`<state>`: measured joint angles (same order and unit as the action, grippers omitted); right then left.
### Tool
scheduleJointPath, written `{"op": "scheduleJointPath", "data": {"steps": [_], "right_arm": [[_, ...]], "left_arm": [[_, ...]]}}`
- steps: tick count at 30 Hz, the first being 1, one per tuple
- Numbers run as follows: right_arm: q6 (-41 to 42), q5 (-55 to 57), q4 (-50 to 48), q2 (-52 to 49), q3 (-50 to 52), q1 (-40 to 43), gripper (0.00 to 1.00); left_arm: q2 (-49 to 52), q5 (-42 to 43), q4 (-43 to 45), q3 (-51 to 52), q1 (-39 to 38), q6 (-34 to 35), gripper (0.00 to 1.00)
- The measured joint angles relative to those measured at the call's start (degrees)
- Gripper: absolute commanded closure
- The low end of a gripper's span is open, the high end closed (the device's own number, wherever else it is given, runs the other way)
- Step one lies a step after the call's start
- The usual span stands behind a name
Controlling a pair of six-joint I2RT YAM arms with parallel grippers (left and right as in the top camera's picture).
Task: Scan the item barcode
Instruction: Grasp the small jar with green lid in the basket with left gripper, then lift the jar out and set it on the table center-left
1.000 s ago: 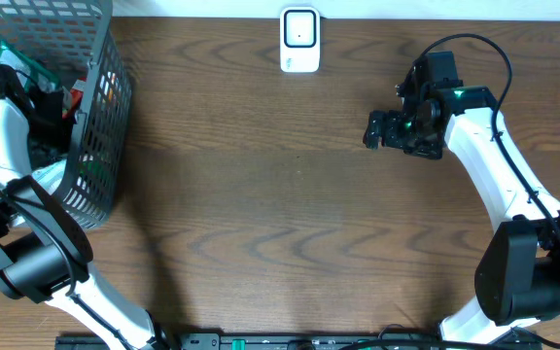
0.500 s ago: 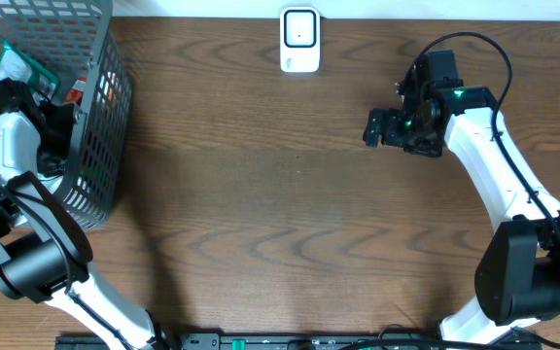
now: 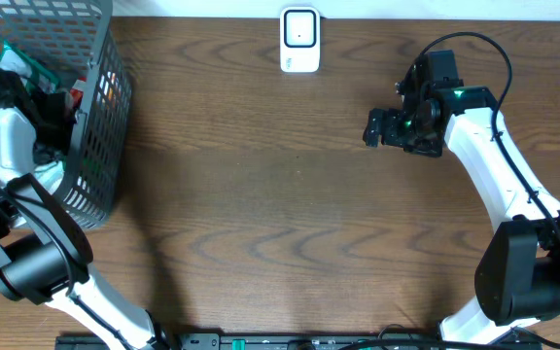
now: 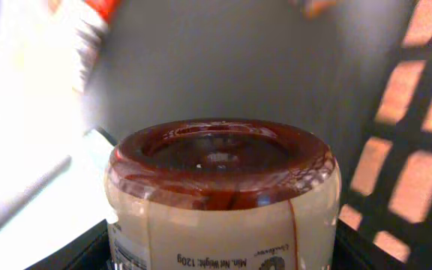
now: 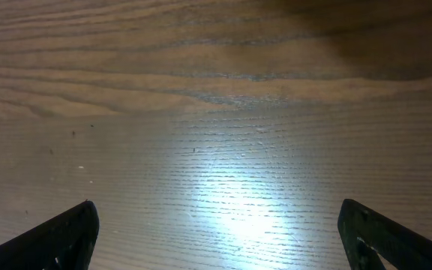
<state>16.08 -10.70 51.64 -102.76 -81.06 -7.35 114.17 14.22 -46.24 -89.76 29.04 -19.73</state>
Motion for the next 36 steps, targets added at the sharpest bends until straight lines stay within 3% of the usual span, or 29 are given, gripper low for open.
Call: {"op": "scheduleJointPath", "data": {"steps": [19, 27, 36], "right_arm": [[0.0, 0.0, -0.4, 0.0, 0.0, 0.0, 0.01], [0.0, 0.0, -1.6, 0.0, 0.0, 0.0, 0.01], [0.0, 0.0, -1.7, 0.0, 0.0, 0.0, 0.01]], "left_arm": [[-26.5, -4.3, 20.0, -1.3, 0.2, 5.9, 0.42], [-36.5, -1.5, 20.3, -1.3, -1.8, 7.5, 0.42], [-41.3, 2.4, 12.7, -1.7, -12.5, 8.5, 0.42]]}}
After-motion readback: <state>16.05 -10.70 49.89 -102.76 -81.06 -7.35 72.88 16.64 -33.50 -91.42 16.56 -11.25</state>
